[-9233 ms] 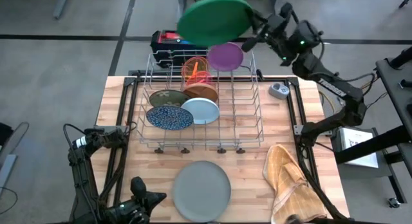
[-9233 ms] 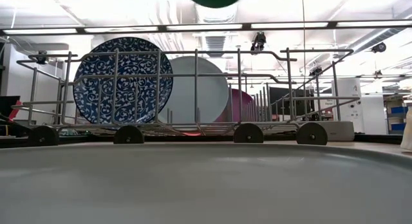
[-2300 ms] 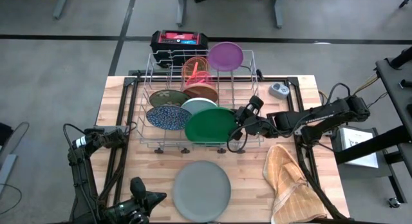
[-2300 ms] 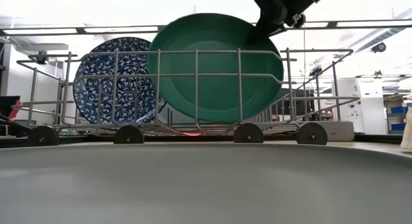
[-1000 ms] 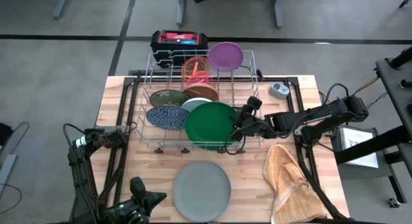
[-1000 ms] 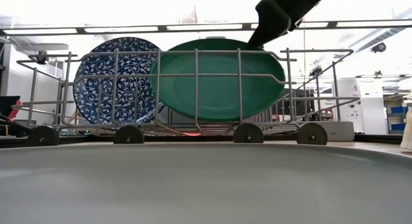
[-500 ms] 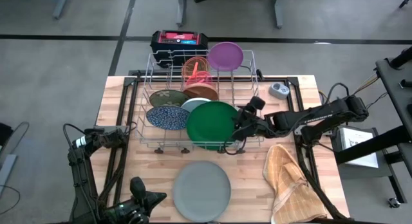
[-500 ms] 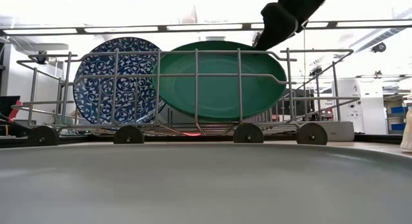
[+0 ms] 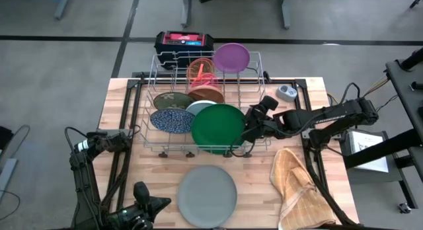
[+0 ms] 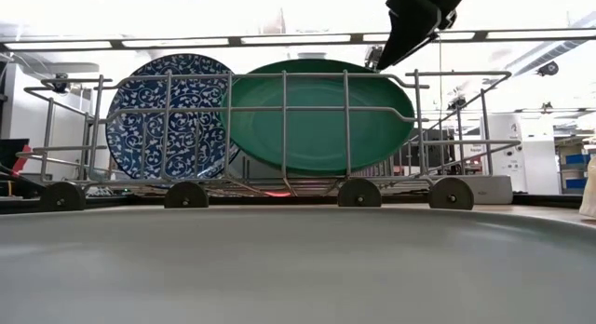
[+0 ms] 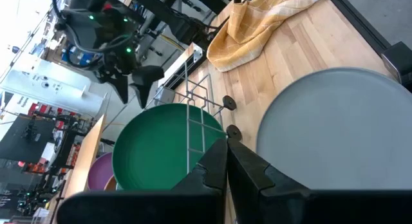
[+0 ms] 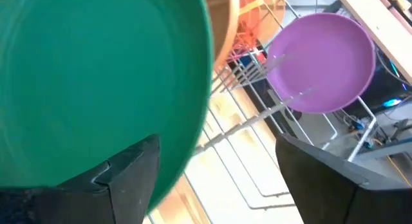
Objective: Sort dishes
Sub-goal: Put the green plate into the dish rack
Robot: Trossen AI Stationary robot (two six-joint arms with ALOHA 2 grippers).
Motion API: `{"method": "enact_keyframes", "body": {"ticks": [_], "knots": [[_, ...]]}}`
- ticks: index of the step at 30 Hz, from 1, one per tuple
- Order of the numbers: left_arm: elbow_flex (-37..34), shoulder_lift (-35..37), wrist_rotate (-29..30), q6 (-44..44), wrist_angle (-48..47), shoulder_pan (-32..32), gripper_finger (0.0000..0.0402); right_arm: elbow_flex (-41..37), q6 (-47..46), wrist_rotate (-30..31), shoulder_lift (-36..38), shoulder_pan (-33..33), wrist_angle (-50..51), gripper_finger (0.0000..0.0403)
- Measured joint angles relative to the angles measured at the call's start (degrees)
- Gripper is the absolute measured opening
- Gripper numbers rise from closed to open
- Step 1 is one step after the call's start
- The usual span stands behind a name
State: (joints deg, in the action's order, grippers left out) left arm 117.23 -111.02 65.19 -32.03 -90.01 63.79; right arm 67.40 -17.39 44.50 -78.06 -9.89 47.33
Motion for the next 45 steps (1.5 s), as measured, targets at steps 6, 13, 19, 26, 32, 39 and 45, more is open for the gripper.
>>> {"method": "enact_keyframes", "body": {"ticks": [6, 13, 19, 26, 32, 39, 45], "knots": [[0.00, 0.00, 0.00, -1.23, -0.01, 0.00, 0.0000, 1.22, -1.26, 0.02, 2.03, 0.03, 1.55, 0.0314], [0.00, 0.00, -0.11, -4.35, 0.17, 0.00, 0.0000, -2.72, 0.75, -7.47, 2.66, 3.21, -6.71, 0.0309], [0.00, 0.00, -0.15, -4.87, 0.46, 0.00, 0.0000, -6.89, 2.68, -16.54, 2.19, 7.99, -18.31, 0.0301], [0.00, 0.00, -0.76, -6.67, 0.92, -0.01, 0.0000, -9.54, 0.78, -18.10, 1.07, 11.85, -19.97, 0.0239], [-0.04, 0.00, -1.33, -6.57, 0.89, 0.00, 0.0000, -9.92, 2.71, -18.07, 1.07, 11.80, -22.49, 0.0139], [-0.04, -0.02, -1.33, -6.23, 0.89, -0.02, 0.0000, -9.81, 5.34, -18.07, 1.09, 11.76, -22.90, 0.0027], [-0.04, 0.00, -1.33, -6.01, 0.85, -0.01, 0.0000, -9.21, 6.80, -17.93, 2.02, 11.78, -22.83, 0.0013]]}}
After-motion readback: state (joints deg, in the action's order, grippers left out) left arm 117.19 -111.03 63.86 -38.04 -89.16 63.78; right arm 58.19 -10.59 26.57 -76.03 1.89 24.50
